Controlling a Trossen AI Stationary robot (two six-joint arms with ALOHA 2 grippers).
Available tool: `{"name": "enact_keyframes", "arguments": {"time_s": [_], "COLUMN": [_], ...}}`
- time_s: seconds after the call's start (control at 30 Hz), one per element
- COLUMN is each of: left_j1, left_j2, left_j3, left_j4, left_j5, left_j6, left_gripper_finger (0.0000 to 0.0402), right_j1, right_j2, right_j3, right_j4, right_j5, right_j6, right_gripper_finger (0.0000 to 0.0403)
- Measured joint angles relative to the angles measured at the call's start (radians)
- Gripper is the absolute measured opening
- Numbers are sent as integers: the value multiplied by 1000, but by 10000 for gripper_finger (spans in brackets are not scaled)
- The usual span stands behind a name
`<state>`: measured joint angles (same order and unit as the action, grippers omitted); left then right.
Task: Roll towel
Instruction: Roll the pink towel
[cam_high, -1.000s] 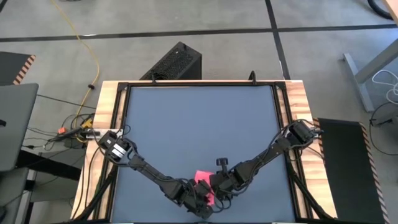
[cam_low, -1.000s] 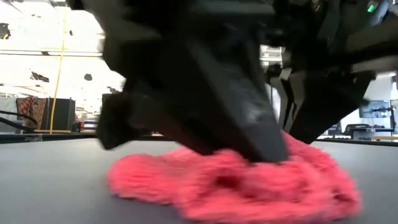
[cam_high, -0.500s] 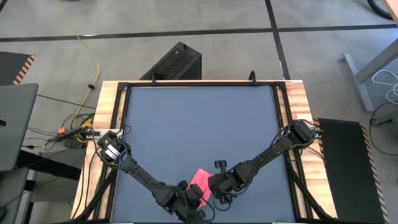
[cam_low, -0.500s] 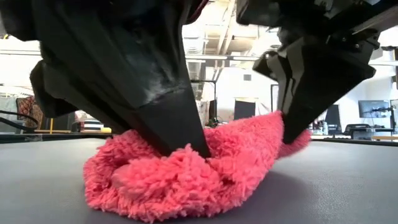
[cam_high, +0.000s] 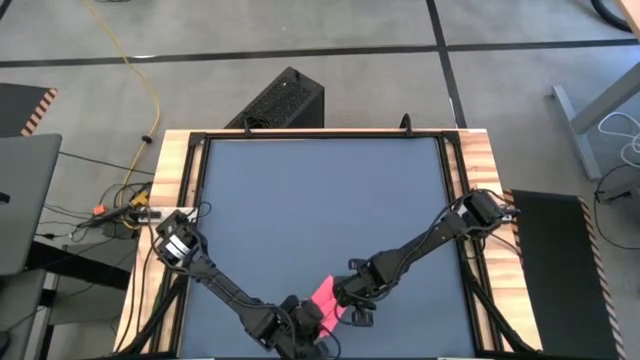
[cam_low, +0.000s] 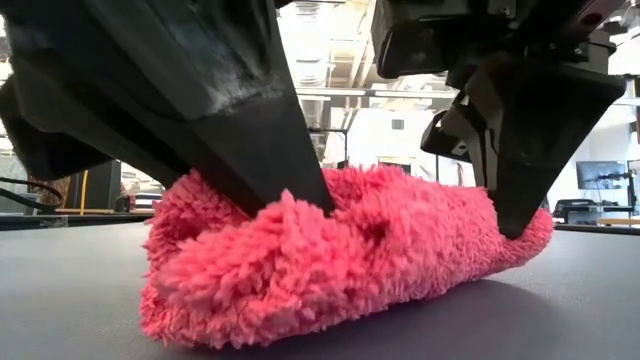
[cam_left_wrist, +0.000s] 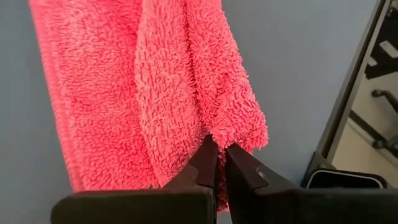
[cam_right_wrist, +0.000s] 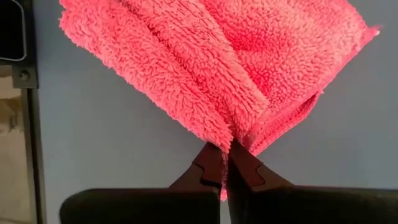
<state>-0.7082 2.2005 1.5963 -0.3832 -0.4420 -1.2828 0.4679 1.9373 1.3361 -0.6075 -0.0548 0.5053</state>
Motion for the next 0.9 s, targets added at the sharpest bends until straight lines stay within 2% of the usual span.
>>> {"name": "enact_keyframes", "arguments": {"time_s": [0.3, 0.57, 0.67, 0.9], "left_j1": [-52, -92, -92, -90], "left_j2": [-1, -2, -3, -3], "left_j3": [1, 1, -30, -175], "left_j4": [5, 41, 138, 474], "left_j5": [-89, -177, -180, -160], "left_j6": [-98, -133, -115, -112], "left_gripper_finger": [0, 0, 0, 0], "right_j1": [1, -34, -48, -50], "right_j2": [-2, -3, -3, -3], "right_j3": [53, 117, 115, 100], "right_j4": [4, -94, -120, -116], "right_j5": [-8, -146, -202, -238], "right_j6": [-5, -2, 0, 26], "right_gripper_finger": [22, 22, 23, 23]}}
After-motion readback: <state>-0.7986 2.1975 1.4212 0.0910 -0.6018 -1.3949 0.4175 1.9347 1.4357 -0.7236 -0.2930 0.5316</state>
